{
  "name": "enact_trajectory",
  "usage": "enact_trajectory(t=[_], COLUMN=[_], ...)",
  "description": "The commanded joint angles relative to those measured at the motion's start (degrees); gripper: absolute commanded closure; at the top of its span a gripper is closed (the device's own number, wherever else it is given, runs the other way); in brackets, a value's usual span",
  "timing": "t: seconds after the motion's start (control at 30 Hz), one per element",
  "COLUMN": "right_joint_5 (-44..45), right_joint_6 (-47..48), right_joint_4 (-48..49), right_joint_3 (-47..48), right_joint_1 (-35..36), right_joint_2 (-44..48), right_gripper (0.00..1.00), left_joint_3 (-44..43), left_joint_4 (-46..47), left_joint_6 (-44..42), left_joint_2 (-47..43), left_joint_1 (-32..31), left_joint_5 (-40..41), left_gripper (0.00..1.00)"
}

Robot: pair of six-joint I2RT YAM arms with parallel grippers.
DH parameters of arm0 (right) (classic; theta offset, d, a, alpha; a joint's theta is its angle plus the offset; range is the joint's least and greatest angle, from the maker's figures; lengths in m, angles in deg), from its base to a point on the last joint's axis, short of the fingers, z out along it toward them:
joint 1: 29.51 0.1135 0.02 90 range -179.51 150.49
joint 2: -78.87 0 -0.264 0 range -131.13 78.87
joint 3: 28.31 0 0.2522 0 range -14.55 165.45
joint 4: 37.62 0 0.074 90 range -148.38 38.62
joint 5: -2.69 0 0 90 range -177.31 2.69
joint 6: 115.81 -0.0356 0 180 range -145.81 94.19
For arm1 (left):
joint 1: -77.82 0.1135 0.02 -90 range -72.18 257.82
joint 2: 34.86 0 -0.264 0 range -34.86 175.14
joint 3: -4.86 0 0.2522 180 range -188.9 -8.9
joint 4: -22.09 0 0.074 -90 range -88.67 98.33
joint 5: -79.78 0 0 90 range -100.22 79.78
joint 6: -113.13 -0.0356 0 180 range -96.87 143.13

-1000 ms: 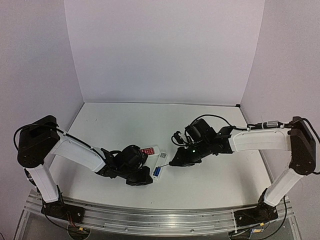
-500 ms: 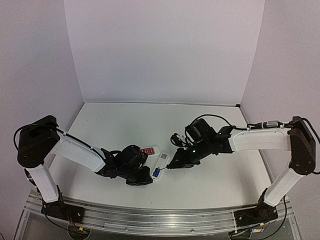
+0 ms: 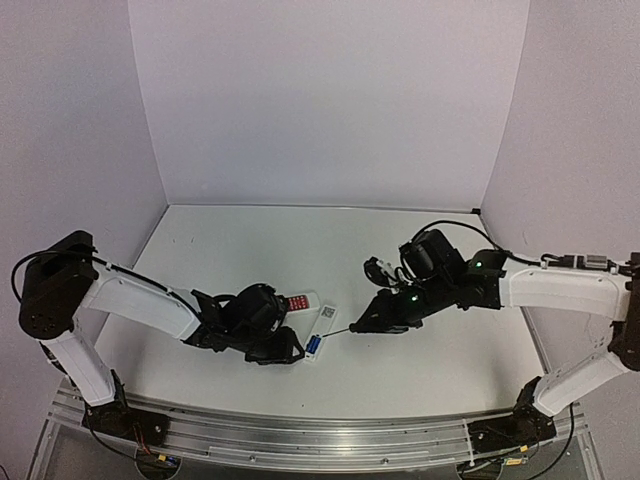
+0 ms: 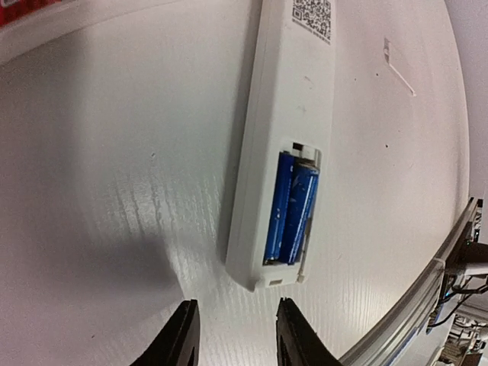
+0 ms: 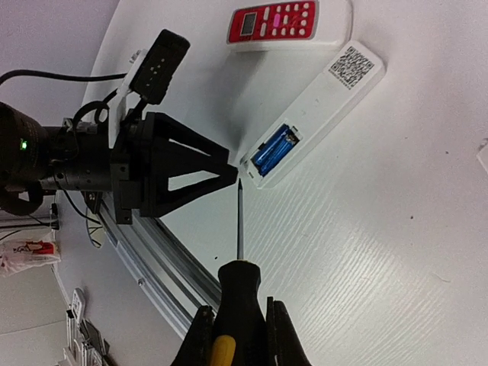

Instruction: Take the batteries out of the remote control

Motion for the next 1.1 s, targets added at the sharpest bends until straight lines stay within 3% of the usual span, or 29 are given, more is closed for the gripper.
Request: enact_trajectory(t=[0.0,0.1,0.17,0.37,0.53,0.7,0.9,1.07], right_joint_5=[10.6,16.4,18.9,23.8,25.7,26.5,26.8,26.9], right_joint_6=[-2.8,-5.0,-6.4,-9.0,-10.1,-11.0,-11.7,-12.6], right_joint_4=[-4.2,-5.4,-6.1,-7.5,-9.0,-9.7,-10.1,-10.1], right_joint_3=[-2.9,-5.7,-7.2,-10.9,-12.8,-13.8,-14.6,-15.0], right_joint_1=[0.2,0.2,0.2,0.1,0.2,0.1,0.1,0.2], right_joint_2=[7.1,11.0,13.2,19.7,24.2,26.0,27.0,27.7], right_gripper=[1.0,1.0,1.0,1.0,1.0,1.0,1.0,1.0], left_joint_3=[-5.7,-11.8,-18.2,-33.9,-41.3,-43.3,-43.4,-43.0], left_joint_4=[-8.3,-12.0,-16.1,-26.0,-31.8,-33.7,-33.0,-31.7], left_joint_6=[-6.2,-11.1,-13.3,-16.5,-16.8,-16.1,-15.6,-15.0], left_joint_2=[-6.8,-5.2,-1.4,11.8,19.4,23.1,25.5,26.0], left_joint_1=[0.1,0.1,0.2,0.2,0.2,0.4,0.3,0.3], left_joint_5=[7.4,10.4,12.3,15.3,16.0,16.2,14.8,13.3], left_gripper=[0.38,0.09,0.02,0.0,0.01,0.09,0.28,0.56])
